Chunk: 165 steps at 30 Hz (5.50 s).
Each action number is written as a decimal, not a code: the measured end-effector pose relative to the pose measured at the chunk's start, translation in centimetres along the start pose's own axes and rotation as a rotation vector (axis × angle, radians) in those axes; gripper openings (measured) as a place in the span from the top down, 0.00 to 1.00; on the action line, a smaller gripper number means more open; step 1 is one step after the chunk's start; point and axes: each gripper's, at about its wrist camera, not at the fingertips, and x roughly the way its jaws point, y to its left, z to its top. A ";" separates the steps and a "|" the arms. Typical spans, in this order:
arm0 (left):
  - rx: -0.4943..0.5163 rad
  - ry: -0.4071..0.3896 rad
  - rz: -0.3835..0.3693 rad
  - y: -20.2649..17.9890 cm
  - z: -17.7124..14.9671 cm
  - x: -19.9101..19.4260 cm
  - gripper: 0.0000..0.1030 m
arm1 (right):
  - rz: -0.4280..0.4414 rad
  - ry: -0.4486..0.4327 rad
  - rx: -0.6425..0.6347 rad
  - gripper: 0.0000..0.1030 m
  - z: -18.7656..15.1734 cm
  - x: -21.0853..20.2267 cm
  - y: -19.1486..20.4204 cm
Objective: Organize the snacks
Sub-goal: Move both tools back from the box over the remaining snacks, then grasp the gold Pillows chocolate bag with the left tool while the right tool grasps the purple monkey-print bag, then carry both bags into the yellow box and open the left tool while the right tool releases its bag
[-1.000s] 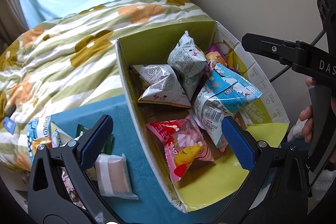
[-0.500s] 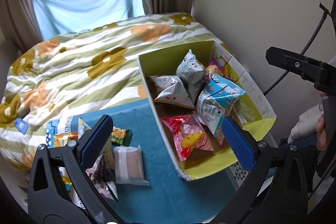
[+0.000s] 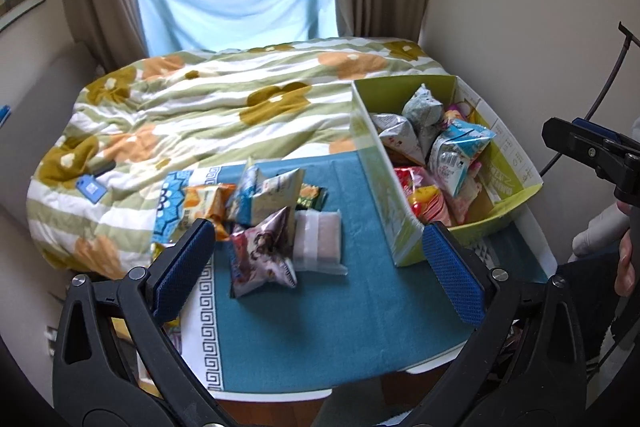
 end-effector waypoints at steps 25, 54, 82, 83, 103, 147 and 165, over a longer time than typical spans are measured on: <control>-0.063 0.129 0.120 19.9 -6.7 5.0 0.01 | 0.169 0.167 -0.014 0.03 -5.3 10.0 15.9; 0.261 0.368 0.026 21.1 -13.7 21.6 0.40 | -0.036 0.319 0.014 0.03 -10.5 22.8 21.3; 0.133 0.368 -0.075 24.0 -12.1 20.5 0.43 | -0.137 0.346 -0.112 0.25 -11.7 26.6 23.5; 0.131 0.366 -0.077 24.0 -12.1 20.4 0.43 | -0.139 0.349 -0.109 0.28 -11.8 26.5 23.5; 0.040 0.252 -0.101 22.8 -9.1 12.7 0.43 | -0.106 0.334 -0.083 0.38 -11.4 19.3 23.2; 0.055 0.145 -0.183 -10.7 6.7 15.5 0.00 | -0.256 0.115 0.090 0.38 0.5 4.5 -10.6; -0.041 0.147 -0.114 -5.1 4.9 13.5 0.00 | -0.080 0.083 0.000 0.36 0.2 8.0 -7.7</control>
